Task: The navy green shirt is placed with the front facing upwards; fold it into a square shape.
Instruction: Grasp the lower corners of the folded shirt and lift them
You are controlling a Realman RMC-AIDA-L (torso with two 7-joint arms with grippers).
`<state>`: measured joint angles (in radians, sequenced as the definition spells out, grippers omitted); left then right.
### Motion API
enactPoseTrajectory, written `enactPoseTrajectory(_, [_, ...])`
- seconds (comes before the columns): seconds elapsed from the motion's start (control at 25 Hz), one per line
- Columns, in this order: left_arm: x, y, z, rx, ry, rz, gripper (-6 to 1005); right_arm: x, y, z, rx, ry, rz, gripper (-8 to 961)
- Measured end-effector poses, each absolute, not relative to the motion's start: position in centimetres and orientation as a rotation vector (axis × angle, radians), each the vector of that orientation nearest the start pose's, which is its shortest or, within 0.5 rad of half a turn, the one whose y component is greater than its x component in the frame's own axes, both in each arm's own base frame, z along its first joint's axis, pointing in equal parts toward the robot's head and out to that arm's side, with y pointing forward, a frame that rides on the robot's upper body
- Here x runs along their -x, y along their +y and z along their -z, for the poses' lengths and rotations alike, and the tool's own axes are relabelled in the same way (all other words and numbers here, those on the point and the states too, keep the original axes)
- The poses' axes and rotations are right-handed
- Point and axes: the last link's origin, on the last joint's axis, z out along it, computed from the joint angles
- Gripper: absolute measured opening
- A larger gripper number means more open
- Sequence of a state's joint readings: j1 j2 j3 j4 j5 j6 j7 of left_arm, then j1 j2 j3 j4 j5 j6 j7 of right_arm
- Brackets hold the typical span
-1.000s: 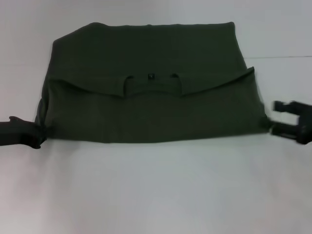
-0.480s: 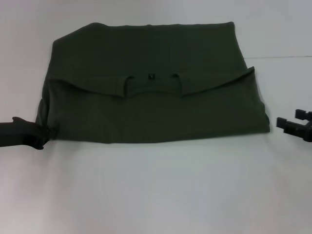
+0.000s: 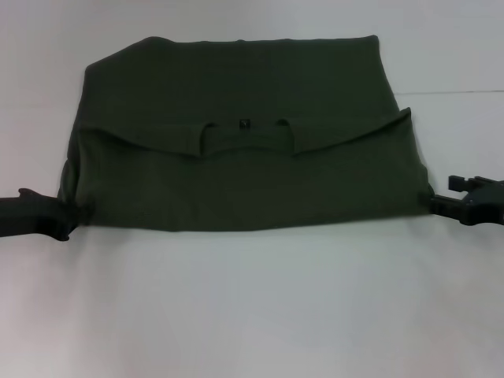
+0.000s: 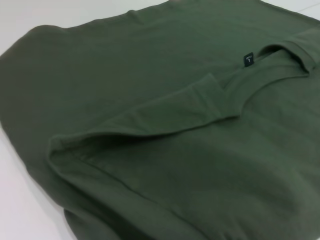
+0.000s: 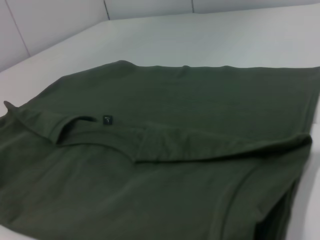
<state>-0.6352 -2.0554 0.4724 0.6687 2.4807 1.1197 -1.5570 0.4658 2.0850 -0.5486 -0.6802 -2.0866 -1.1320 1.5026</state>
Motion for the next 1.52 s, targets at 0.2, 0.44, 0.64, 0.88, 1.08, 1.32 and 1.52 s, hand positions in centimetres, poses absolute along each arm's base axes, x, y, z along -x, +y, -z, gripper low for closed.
enactPoseTrajectory(0.2, [33.0, 38.2, -3.0, 2.375, -0.833, 0.056, 46, -33.8, 35.8, -2.3, 2.22, 0.951, -0.402, 758])
enactPoseTrajectory(0.44, [33.0, 38.2, -3.0, 2.376, -0.832, 0.055, 50, -33.8, 36.2, -1.6, 2.216, 0.962, -0.358, 754])
enactPoseTrajectory(0.64, [33.0, 38.2, -3.0, 2.376, -0.83, 0.056, 53, -33.7, 36.3, -1.2, 2.226, 0.962, -0.335, 750])
enactPoseTrajectory(0.88, [32.9, 38.3, -3.0, 2.378, -0.825, 0.057, 57, -33.6, 36.4, -1.2, 2.226, 0.968, -0.334, 525])
enactPoseTrajectory(1.08, [32.8, 38.4, -3.0, 2.382, -0.813, 0.055, 60, -33.7, 36.5, -1.4, 2.223, 0.966, -0.328, 321])
enactPoseTrajectory(1.32, [32.7, 38.2, -2.8, 2.4, -0.798, 0.058, 64, -33.8, 36.5, -1.5, 2.22, 0.965, -0.326, 87])
enactPoseTrajectory(1.52, [32.8, 37.4, -2.7, 2.441, -0.772, 0.082, 67, -34.0, 36.2, -1.7, 2.224, 0.96, -0.324, 39])
